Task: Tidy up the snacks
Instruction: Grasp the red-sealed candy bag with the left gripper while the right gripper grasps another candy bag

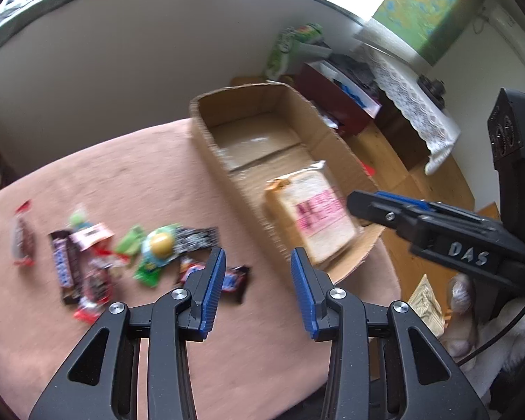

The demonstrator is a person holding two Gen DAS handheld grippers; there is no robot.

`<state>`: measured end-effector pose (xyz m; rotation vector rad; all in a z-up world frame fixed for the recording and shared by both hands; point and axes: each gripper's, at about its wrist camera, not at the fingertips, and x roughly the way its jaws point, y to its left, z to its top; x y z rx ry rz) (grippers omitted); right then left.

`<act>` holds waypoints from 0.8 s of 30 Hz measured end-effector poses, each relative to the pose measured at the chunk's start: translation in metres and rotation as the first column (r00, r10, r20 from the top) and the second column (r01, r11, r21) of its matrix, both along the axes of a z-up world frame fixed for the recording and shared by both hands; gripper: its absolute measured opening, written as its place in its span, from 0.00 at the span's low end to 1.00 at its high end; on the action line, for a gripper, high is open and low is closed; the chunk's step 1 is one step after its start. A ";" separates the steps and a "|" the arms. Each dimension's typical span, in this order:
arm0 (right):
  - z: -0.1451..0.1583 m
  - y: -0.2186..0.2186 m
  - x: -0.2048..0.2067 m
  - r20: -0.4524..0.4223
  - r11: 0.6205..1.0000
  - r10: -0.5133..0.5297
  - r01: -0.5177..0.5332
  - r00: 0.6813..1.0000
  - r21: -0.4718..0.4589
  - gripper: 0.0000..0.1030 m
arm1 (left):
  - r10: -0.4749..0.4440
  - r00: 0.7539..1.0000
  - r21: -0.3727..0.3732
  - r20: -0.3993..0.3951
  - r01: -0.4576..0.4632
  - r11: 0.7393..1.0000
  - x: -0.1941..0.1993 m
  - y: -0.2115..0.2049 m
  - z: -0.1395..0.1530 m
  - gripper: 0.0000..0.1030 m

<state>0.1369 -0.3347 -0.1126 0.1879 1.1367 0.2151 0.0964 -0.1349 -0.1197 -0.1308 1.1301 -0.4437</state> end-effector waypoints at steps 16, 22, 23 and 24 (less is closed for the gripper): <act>-0.012 0.126 0.025 -0.012 0.959 0.282 -0.282 0.959 -0.008 0.75 | 0.365 0.930 0.063 -0.036 -0.362 0.930 -0.005 0.148 -0.018 0.62; -0.040 0.168 0.044 -0.078 0.933 0.360 -0.361 0.930 0.000 0.75 | 0.423 0.906 0.115 -0.033 -0.417 0.902 0.005 0.187 -0.033 0.63; -0.043 0.172 0.045 -0.089 0.930 0.366 -0.367 0.926 0.008 0.75 | 0.433 0.901 0.117 -0.038 -0.426 0.897 0.007 0.193 -0.035 0.63; -0.048 0.177 0.048 -0.105 0.926 0.376 -0.377 0.921 0.015 0.75 | 0.441 0.896 0.115 -0.043 -0.434 0.893 0.009 0.199 -0.039 0.63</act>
